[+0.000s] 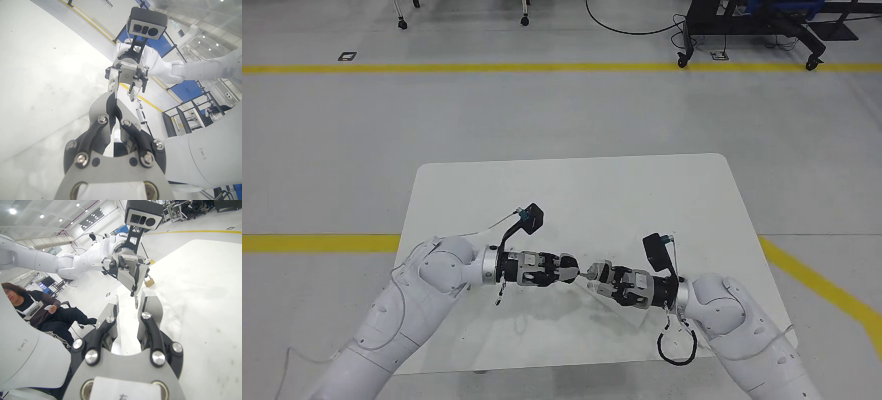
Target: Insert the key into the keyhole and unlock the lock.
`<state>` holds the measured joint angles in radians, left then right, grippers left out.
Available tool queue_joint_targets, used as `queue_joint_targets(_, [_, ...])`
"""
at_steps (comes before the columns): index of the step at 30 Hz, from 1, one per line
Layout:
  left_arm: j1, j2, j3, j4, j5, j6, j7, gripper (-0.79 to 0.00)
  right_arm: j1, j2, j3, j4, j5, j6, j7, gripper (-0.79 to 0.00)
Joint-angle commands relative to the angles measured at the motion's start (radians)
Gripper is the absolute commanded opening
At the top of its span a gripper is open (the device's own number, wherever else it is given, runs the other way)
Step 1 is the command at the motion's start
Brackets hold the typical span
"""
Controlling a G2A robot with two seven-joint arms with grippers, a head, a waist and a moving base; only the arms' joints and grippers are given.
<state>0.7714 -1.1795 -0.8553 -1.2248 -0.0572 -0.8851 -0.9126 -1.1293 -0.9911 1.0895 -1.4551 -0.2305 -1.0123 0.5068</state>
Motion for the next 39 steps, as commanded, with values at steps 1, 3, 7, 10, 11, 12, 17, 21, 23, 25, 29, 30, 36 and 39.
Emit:
queue_joint_targets(1, [0.003,0.002,-0.003,-0.005,0.002,0.001,0.002,-0.785,0.002,0.001,-0.003,0.002,0.003,0.0,0.003,-0.536])
queue_joint_targets(3, [0.006,0.004,-0.004,-0.009,0.003,0.003,0.003,-0.785,0.006,0.002,-0.008,0.005,0.006,0.0,0.006,-0.57])
queue_joint_targets(7, [0.01,0.006,-0.003,-0.012,0.002,0.001,0.006,-0.785,0.013,0.003,-0.016,0.012,0.01,0.0,0.01,-0.785])
queue_joint_targets(10, [0.008,0.006,0.0,-0.004,0.0,-0.001,0.002,-0.785,0.018,0.004,-0.021,0.015,0.012,0.0,0.015,-0.785])
queue_joint_targets(11, [0.006,0.006,0.004,-0.003,0.001,-0.002,-0.004,-0.785,0.019,0.005,-0.022,0.016,0.012,0.0,0.016,-0.785])
queue_joint_targets(12, [0.002,0.007,0.006,0.001,0.003,0.002,-0.009,-0.785,0.02,0.005,-0.023,0.017,0.011,0.0,0.019,-0.785])
queue_joint_targets(17, [-0.01,0.009,0.008,-0.001,0.003,0.001,-0.023,0.0,0.024,0.007,-0.029,0.018,0.007,0.0,0.022,-0.785])
queue_joint_targets(21, [-0.003,0.026,-0.036,-0.018,0.013,0.001,-0.024,0.0,0.021,0.01,-0.016,0.011,0.003,0.0,-0.004,-0.785])
queue_joint_targets(23, [0.015,0.047,-0.09,-0.058,0.053,0.016,-0.038,0.0,0.013,0.014,0.006,0.006,-0.01,0.0,-0.029,-0.785])
queue_joint_targets(25, [0.061,0.078,-0.169,-0.155,0.139,0.063,-0.072,0.0,0.0,0.019,0.044,0.002,-0.047,0.0,-0.067,-0.785])
queue_joint_targets(29, [0.262,0.146,-0.379,-0.448,0.318,0.324,-0.175,0.0,-0.033,0.023,0.123,-0.01,-0.182,0.032,-0.173,-0.785])
queue_joint_targets(30, [0.325,0.159,-0.429,-0.525,0.34,0.394,-0.206,0.0,-0.033,0.023,0.123,-0.01,-0.182,0.032,-0.173,-0.785])
queue_joint_targets(36, [0.644,0.207,-0.721,-0.776,0.364,0.683,-0.32,0.0,-0.033,0.023,0.123,-0.01,-0.182,0.032,-0.173,-0.785])
queue_joint_targets(39, [0.706,0.213,-0.791,-0.777,0.39,0.8,-0.306,0.0,-0.033,0.023,0.123,-0.01,-0.182,0.032,-0.173,-0.785])
